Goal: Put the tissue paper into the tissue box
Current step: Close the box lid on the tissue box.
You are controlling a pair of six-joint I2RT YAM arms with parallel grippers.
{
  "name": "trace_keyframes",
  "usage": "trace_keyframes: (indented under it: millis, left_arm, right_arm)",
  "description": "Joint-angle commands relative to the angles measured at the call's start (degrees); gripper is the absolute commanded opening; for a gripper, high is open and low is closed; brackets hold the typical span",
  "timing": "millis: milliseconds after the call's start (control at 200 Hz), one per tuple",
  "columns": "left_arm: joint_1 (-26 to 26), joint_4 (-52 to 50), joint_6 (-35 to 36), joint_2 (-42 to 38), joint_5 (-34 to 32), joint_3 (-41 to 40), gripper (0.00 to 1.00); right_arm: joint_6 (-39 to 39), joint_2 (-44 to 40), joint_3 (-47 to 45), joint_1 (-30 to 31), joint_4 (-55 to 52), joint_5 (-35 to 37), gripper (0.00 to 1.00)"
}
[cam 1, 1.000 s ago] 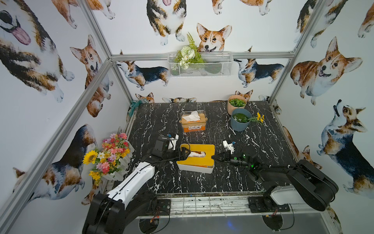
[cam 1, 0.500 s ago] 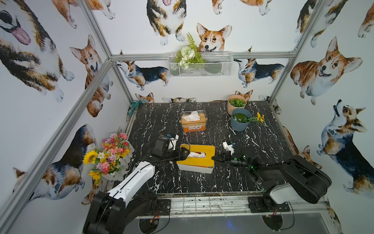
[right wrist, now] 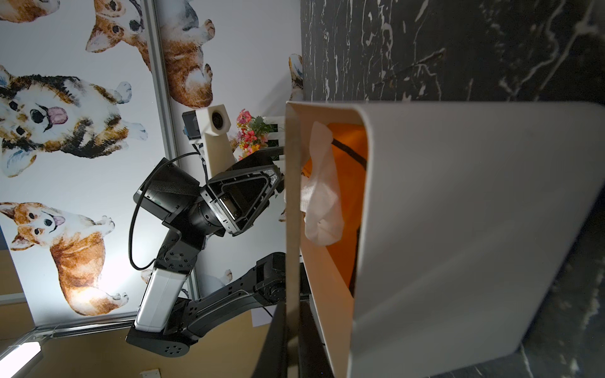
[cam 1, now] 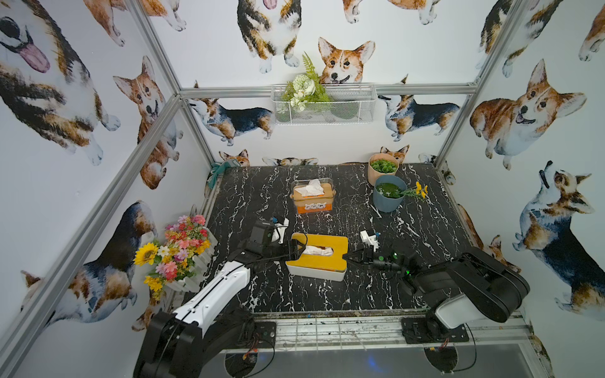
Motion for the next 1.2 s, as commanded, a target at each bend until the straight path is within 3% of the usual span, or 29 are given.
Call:
trace_keyframes:
  millis: [0,536,881,1196]
  left_arm:
    - [-0.15,-0.53,0.2,0.32,2.75,0.05,0.73]
    - [-1.75,-1.9,0.52,3.66,0.42,1.49,0.65]
    - [-1.84,-4.2,1.68,3.41,-2.51,2.51,0.49]
    - [-1.82,-5.54,2.63,3.41,-3.64,3.2,0.47]
  right_arm:
    - [0.78,0.73,-0.25,0.18,2.24,-1.36,0.0]
    - [1.42,3.93,0.52,1.81,4.09,-1.21,0.0]
    - [0.27,3.97,0.06,1.91,2.88,-1.93,0.0]
    - [-4.54,-2.5,0.09,-1.05,-7.75,-3.45,0.2]
